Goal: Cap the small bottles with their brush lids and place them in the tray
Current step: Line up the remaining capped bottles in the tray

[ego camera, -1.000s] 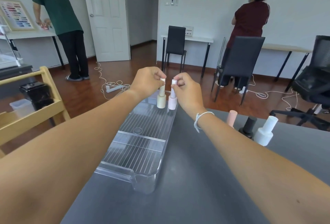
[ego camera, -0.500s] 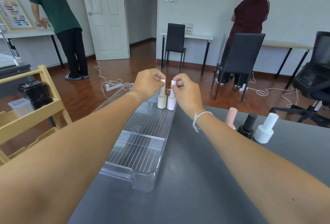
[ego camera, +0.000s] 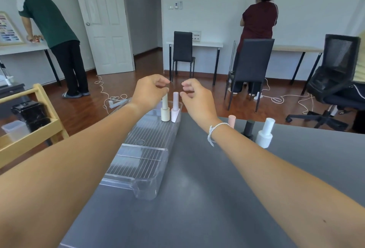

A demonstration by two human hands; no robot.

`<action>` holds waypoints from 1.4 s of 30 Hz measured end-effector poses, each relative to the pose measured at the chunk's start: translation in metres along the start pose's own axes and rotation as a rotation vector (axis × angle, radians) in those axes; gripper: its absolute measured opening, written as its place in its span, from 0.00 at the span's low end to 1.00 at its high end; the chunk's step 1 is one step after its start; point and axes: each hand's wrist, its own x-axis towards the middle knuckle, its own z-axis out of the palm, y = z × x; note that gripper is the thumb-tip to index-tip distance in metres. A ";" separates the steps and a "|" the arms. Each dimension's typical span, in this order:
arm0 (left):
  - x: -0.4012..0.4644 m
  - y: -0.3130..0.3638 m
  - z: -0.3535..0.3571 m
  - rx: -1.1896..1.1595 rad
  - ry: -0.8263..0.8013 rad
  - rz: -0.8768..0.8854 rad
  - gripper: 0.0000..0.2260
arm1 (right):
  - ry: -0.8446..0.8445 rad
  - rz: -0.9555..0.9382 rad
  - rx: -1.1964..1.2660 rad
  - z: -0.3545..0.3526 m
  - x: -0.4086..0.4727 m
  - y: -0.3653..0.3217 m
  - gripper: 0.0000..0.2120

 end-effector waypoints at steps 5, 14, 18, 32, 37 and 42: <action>-0.018 0.037 0.005 -0.050 -0.011 0.072 0.08 | 0.039 -0.059 0.002 -0.038 -0.021 -0.015 0.10; -0.060 0.091 0.045 -0.075 -0.167 0.184 0.07 | 0.167 -0.039 -0.006 -0.125 -0.070 -0.003 0.07; -0.078 0.093 0.064 -0.061 -0.267 0.141 0.08 | 0.198 0.026 -0.023 -0.153 -0.096 0.021 0.08; -0.087 0.118 0.108 0.346 -0.427 0.376 0.14 | 0.198 0.186 -0.073 -0.174 -0.106 0.083 0.13; -0.076 0.120 0.113 0.484 -0.513 0.358 0.14 | 0.149 0.177 -0.044 -0.167 -0.090 0.087 0.13; -0.070 0.115 0.117 0.428 -0.524 0.329 0.12 | 0.149 0.199 -0.018 -0.162 -0.086 0.094 0.10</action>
